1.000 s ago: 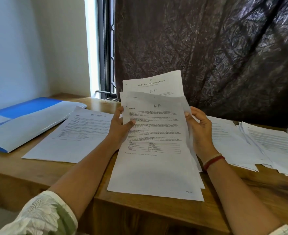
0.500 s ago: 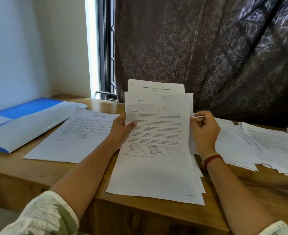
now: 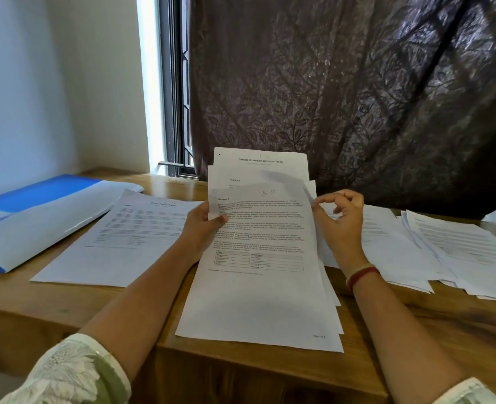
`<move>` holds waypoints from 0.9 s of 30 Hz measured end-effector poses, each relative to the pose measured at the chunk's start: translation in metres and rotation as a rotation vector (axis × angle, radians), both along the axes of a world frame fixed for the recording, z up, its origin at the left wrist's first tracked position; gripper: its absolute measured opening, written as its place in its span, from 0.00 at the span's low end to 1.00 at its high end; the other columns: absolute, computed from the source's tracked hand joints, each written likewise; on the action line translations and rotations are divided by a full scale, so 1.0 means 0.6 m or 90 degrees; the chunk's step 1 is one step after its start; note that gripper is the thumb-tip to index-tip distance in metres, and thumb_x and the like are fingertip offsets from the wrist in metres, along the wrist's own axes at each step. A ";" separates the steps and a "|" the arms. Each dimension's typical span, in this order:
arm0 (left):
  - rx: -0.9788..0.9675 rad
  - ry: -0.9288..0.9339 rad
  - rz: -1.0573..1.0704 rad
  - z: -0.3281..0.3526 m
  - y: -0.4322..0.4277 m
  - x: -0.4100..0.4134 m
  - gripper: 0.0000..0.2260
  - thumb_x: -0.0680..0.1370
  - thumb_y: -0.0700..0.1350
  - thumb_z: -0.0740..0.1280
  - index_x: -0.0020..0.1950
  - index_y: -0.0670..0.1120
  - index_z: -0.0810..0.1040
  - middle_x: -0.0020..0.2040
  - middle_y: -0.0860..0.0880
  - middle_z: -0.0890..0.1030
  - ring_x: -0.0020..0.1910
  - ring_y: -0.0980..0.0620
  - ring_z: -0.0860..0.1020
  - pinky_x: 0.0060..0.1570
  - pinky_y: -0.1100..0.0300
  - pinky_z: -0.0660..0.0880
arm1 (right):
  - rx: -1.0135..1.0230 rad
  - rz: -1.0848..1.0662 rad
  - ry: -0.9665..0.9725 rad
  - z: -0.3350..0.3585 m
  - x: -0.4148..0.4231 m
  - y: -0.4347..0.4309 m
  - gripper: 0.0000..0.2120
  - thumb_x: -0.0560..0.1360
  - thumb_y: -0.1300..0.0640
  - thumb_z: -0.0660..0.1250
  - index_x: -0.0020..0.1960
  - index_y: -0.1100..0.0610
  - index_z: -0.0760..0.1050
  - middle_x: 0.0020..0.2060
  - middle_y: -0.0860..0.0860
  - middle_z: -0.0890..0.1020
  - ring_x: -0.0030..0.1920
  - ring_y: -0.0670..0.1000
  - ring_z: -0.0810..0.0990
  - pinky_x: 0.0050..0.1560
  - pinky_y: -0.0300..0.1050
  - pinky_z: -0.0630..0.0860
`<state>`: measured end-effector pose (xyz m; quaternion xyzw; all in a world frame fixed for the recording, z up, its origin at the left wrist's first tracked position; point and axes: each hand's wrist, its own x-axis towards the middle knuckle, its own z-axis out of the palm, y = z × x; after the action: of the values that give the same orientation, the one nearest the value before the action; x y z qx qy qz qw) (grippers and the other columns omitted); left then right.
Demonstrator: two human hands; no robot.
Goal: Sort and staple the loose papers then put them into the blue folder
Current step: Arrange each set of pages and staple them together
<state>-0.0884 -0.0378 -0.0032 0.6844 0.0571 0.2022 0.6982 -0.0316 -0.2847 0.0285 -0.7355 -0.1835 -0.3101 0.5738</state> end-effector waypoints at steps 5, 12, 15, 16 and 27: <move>-0.025 -0.038 -0.036 0.000 0.003 -0.001 0.17 0.76 0.35 0.69 0.63 0.44 0.73 0.55 0.46 0.84 0.50 0.46 0.84 0.49 0.47 0.82 | 0.076 0.328 0.184 0.020 0.000 -0.020 0.02 0.71 0.56 0.66 0.40 0.52 0.77 0.44 0.54 0.81 0.48 0.56 0.78 0.53 0.53 0.76; -0.062 -0.063 -0.067 -0.003 0.016 0.003 0.16 0.74 0.33 0.71 0.61 0.38 0.74 0.56 0.42 0.83 0.54 0.39 0.82 0.50 0.47 0.81 | 0.015 0.560 0.248 0.027 -0.018 -0.022 0.17 0.74 0.65 0.62 0.32 0.50 0.79 0.44 0.52 0.84 0.50 0.50 0.82 0.46 0.39 0.78; -0.069 -0.079 -0.090 -0.002 0.019 0.001 0.05 0.70 0.37 0.73 0.44 0.42 0.80 0.58 0.40 0.80 0.56 0.38 0.79 0.45 0.53 0.81 | 0.093 0.525 0.259 0.035 -0.019 -0.028 0.12 0.77 0.50 0.65 0.38 0.52 0.82 0.43 0.53 0.84 0.46 0.50 0.83 0.45 0.41 0.79; -0.078 -0.091 -0.110 -0.002 0.019 -0.002 0.05 0.69 0.40 0.73 0.42 0.45 0.80 0.61 0.40 0.79 0.57 0.39 0.78 0.46 0.53 0.80 | 0.146 0.439 0.257 0.034 -0.017 -0.029 0.14 0.75 0.43 0.67 0.40 0.53 0.82 0.40 0.52 0.84 0.44 0.50 0.83 0.44 0.40 0.79; -0.063 -0.019 -0.055 0.009 0.004 -0.008 0.11 0.76 0.34 0.69 0.57 0.38 0.78 0.53 0.40 0.83 0.52 0.40 0.82 0.45 0.54 0.82 | -0.039 -0.080 0.179 0.010 0.013 -0.024 0.13 0.77 0.63 0.67 0.36 0.51 0.72 0.36 0.46 0.77 0.43 0.51 0.76 0.51 0.45 0.76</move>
<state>-0.0931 -0.0353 0.0023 0.6475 0.0268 0.1789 0.7403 -0.0236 -0.2989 0.0346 -0.7989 -0.0645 -0.2336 0.5504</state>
